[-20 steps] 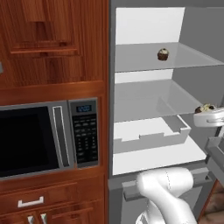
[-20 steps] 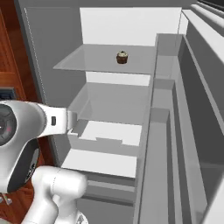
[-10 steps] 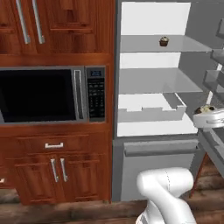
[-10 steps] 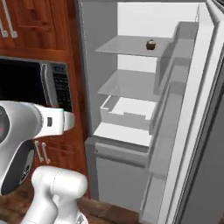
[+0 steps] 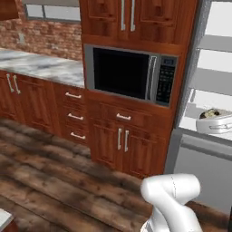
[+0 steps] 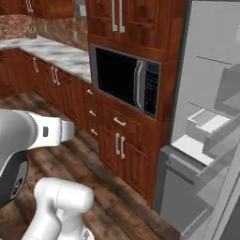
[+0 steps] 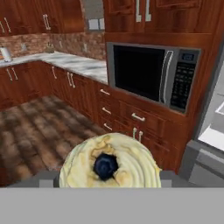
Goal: Take the cupcakes from the fridge and place them on the empty tray on the dining counter.
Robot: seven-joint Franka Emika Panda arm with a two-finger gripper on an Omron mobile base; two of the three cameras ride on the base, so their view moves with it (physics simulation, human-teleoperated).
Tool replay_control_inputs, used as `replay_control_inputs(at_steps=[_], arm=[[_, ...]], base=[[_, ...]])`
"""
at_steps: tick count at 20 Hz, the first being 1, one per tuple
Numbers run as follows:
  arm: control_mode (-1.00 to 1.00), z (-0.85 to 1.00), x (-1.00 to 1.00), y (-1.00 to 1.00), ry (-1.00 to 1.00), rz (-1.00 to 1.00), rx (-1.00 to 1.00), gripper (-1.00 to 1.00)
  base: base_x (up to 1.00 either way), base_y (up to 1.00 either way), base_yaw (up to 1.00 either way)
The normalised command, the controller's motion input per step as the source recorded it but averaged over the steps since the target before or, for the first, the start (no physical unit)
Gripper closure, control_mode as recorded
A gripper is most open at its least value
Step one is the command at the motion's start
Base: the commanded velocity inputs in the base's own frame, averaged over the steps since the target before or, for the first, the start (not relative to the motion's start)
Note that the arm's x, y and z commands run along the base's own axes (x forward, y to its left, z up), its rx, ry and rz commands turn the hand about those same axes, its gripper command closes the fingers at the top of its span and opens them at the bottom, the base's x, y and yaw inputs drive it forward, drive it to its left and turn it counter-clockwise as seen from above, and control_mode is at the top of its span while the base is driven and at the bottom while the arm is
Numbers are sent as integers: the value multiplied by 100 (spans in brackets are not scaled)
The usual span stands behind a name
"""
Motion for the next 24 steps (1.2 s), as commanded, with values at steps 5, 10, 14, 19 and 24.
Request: replay_control_inputs(at_steps=[5, 10, 14, 19, 24], arm=[[100, 0, 0, 0, 0, 0, 0, 100], [100, 0, 0, 0, 0, 0, 0, 100], [100, 0, 0, 0, 0, 0, 0, 100], [100, 0, 0, 0, 0, 0, 0, 100], [100, 0, 0, 0, 0, 0, 0, 100]], base=[[-53, -19, 88], [-44, -3, 84], [-32, -4, 78], [-23, -2, 70], [-2, 11, 33]])
